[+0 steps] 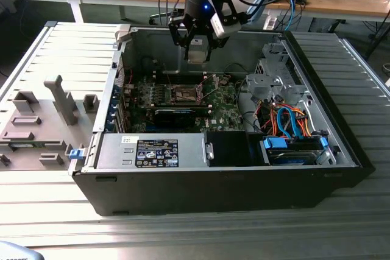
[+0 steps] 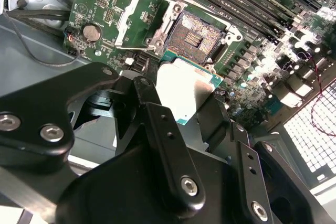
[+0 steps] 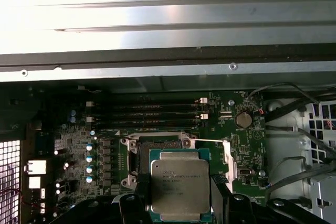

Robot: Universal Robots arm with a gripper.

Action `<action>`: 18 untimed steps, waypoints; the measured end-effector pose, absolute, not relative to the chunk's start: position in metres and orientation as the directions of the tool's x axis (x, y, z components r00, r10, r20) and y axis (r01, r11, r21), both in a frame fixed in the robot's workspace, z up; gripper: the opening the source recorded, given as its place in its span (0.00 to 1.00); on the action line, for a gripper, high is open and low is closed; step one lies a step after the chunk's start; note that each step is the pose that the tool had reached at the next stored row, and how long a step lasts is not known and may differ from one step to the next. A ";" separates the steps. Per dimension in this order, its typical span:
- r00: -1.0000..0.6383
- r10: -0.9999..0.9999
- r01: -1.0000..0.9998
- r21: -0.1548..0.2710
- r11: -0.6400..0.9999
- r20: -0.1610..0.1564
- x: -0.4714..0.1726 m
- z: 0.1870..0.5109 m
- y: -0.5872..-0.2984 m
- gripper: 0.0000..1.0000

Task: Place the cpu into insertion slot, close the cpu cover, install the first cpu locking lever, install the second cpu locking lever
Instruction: 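Place the cpu into insertion slot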

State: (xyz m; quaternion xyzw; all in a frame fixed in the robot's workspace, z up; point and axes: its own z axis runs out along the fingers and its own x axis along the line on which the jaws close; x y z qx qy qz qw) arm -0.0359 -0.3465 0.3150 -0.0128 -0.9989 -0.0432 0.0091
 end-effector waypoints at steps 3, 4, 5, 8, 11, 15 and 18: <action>-1.000 0.025 0.026 0.086 0.996 0.019 -0.036 0.314 -0.347 0.55; -1.000 0.025 0.026 0.086 0.996 0.019 -0.036 0.314 -0.347 0.55; -1.000 0.025 0.026 0.086 0.996 0.019 -0.036 0.314 -0.347 0.55; -1.000 0.025 0.026 0.086 0.996 0.019 -0.036 0.313 -0.347 0.55; -1.000 0.025 0.026 0.086 0.996 0.019 -0.036 0.312 -0.347 0.55; -1.000 0.025 0.026 0.086 0.996 0.019 -0.036 0.312 -0.347 0.55; -1.000 0.025 0.026 0.086 0.996 0.019 -0.036 0.311 -0.347 0.55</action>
